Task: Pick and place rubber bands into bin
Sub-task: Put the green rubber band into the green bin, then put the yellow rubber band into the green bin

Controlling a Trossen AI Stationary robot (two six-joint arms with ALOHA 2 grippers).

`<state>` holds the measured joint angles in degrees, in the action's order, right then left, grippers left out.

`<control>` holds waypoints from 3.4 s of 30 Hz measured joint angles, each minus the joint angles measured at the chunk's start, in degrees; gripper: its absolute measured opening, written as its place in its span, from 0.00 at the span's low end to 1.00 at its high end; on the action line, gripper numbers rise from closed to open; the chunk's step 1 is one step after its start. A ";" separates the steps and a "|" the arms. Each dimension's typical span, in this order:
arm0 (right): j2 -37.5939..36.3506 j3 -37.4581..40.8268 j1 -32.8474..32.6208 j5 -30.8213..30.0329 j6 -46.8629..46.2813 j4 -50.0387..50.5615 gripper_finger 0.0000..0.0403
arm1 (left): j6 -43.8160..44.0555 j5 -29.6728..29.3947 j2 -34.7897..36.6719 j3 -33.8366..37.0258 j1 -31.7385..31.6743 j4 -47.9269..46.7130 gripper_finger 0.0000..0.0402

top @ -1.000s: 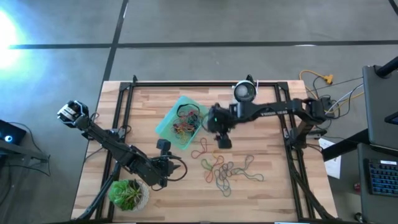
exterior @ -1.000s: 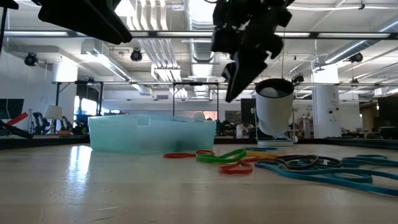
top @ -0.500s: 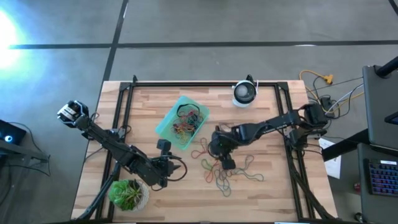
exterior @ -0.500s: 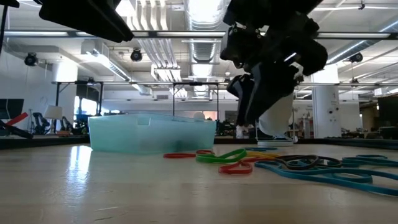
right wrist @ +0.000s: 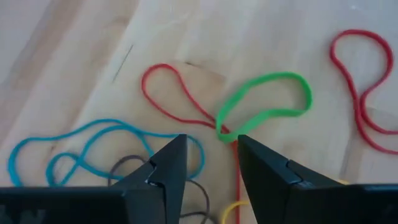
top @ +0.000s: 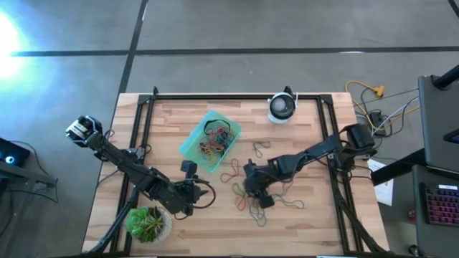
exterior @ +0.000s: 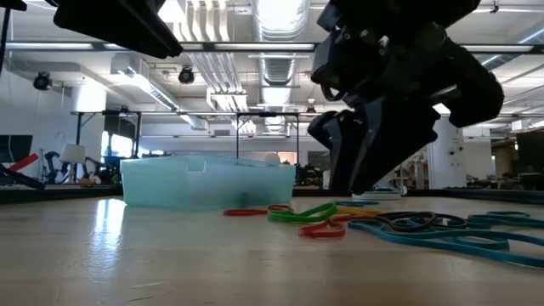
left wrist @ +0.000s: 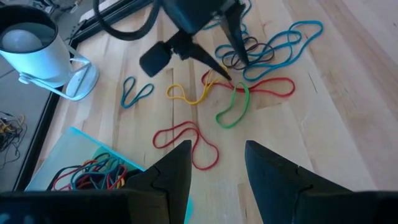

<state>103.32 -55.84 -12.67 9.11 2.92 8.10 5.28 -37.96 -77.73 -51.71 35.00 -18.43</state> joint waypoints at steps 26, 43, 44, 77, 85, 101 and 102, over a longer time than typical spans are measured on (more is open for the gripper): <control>5.30 -2.84 -0.20 -0.15 0.05 0.08 0.14 | 0.13 -0.01 0.00 0.40 0.00 0.37 0.34; 5.15 -2.77 -0.87 -4.48 3.08 1.14 0.02 | 0.11 -0.02 0.00 0.55 0.00 0.38 0.34; 5.06 -2.86 -0.87 -4.60 3.17 1.33 0.02 | 0.11 0.01 0.00 0.56 0.00 0.40 0.34; -0.10 -19.18 14.37 -18.24 17.90 8.22 0.02 | 0.09 0.01 0.00 0.62 0.02 0.78 0.34; 0.37 -18.99 22.49 -14.50 13.68 3.72 0.02 | 0.07 0.01 0.00 0.69 0.02 0.78 0.34; 3.31 -18.84 25.71 -4.09 10.53 1.90 0.26 | 0.05 0.01 0.00 0.84 0.02 0.81 0.34; 3.16 -18.84 25.69 -4.09 10.58 2.74 0.28 | 0.07 0.01 0.00 0.87 0.02 0.81 0.34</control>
<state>106.48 -74.67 13.02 5.02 13.50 10.84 5.34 -37.95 -77.73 -50.84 35.03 -17.62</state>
